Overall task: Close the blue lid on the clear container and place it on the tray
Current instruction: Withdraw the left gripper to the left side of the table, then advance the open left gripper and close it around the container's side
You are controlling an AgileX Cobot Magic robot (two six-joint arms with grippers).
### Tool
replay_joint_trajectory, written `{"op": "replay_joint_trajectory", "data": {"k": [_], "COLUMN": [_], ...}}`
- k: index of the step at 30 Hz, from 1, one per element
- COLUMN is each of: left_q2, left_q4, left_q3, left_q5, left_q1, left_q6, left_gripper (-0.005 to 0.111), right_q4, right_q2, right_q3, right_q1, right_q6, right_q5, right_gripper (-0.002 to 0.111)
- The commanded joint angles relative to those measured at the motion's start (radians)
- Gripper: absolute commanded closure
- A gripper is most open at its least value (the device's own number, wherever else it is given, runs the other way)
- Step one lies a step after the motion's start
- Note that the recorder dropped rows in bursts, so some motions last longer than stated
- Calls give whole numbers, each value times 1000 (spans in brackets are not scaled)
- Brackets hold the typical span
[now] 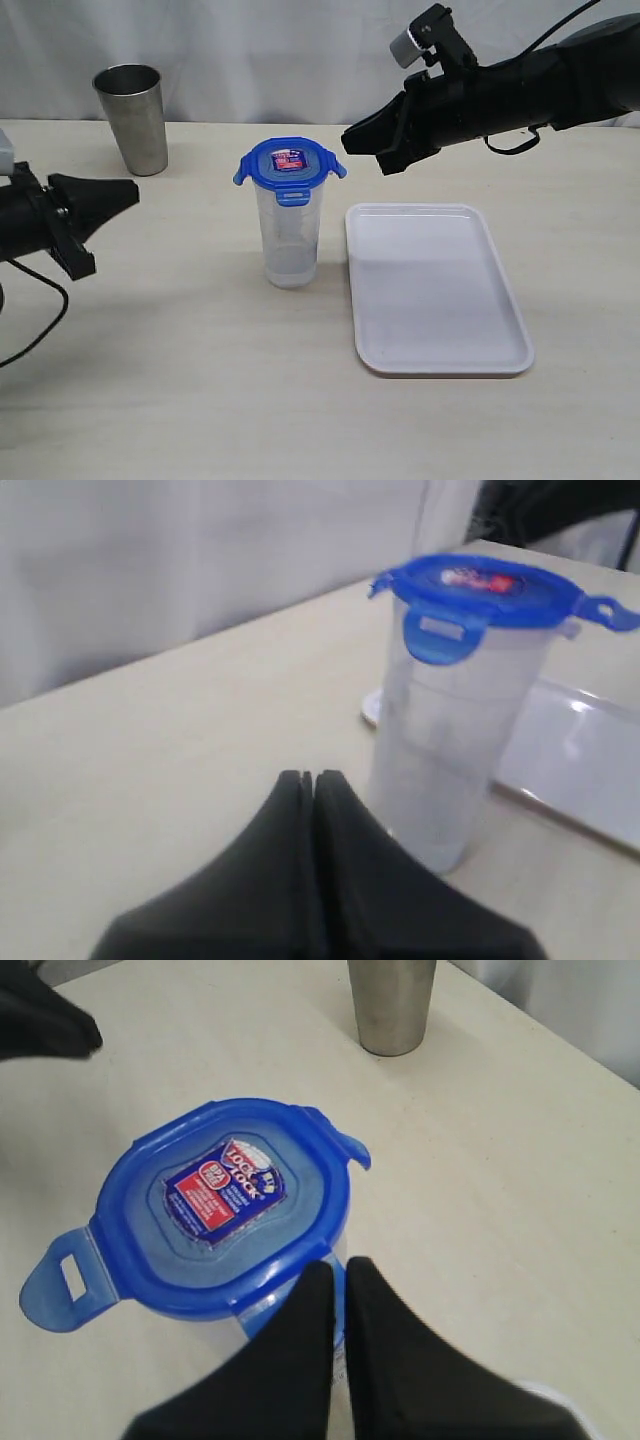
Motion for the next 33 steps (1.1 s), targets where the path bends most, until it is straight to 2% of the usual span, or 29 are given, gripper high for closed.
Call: {"op": "replay_joint_trajectory", "data": {"k": [1, 3, 4, 6, 8, 33], "left_q2": [147, 205, 233, 274, 289, 289], "left_q4": [27, 55, 81, 36, -14, -20], "left_q3": [-78, -117, -138, -164, -173, -178], "left_q5": [-29, -29, -29, -29, -29, -29], "left_q1": [-53, -81, -98, -128, -146, -146], "left_q6": [39, 57, 123, 196, 198, 206], "left_gripper": [99, 87, 81, 74, 71, 70], "right_q4": [-6, -6, -6, -6, -6, -6], "right_q2": [-10, -10, -10, -10, -10, -10], "right_q3": [5, 5, 5, 5, 5, 5], "right_q1": [0, 0, 0, 0, 0, 0], "right_q6": [3, 3, 3, 3, 3, 3], "right_q5": [5, 5, 5, 5, 5, 1], "right_gripper": [104, 104, 104, 104, 104, 104]}}
